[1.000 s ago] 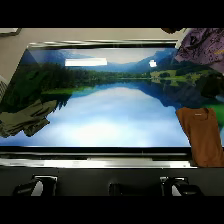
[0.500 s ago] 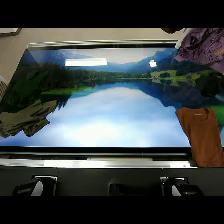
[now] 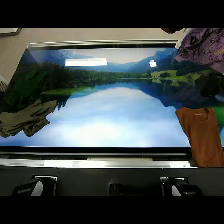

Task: Fold the clothes and pants, and hang the long-sleeved shirts on hangers.

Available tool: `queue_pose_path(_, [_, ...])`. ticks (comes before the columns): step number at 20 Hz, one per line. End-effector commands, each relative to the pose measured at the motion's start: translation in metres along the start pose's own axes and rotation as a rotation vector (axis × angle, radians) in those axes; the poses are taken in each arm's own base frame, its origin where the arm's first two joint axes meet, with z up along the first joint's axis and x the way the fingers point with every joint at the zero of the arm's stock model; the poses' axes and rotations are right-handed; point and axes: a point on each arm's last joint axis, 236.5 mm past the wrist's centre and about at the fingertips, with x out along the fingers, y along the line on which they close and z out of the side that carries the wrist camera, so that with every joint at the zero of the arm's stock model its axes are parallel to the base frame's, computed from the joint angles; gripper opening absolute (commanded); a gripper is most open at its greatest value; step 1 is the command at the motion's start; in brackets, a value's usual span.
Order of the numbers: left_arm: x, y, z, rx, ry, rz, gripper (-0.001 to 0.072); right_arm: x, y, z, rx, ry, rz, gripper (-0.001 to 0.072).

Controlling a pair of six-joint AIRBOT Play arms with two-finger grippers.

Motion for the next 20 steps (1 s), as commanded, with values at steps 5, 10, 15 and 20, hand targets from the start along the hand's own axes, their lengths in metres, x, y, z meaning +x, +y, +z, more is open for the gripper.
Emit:
queue_pose_path(5, [0.043, 0.146, -0.047, -0.129, 0.173, 0.571, 0.0704, -0.001, -0.002, -0.013, 0.0, 0.053, -0.007, 0.0029])
queue_pose_path(10, [0.135, 0.192, -0.097, -0.236, 0.255, 0.617, 0.0704, -0.004, -0.004, -0.042, 0.0, 0.179, -0.018, 0.0029])
queue_pose_path(15, [0.182, 0.243, -0.129, -0.313, 0.324, 0.677, 0.0704, -0.008, -0.006, -0.062, 0.0, 0.264, -0.025, 0.003])
queue_pose_path(20, [0.21, 0.275, -0.136, -0.344, 0.296, 0.681, 0.0704, -0.009, -0.006, -0.062, 0.004, 0.266, -0.025, 0.0053])
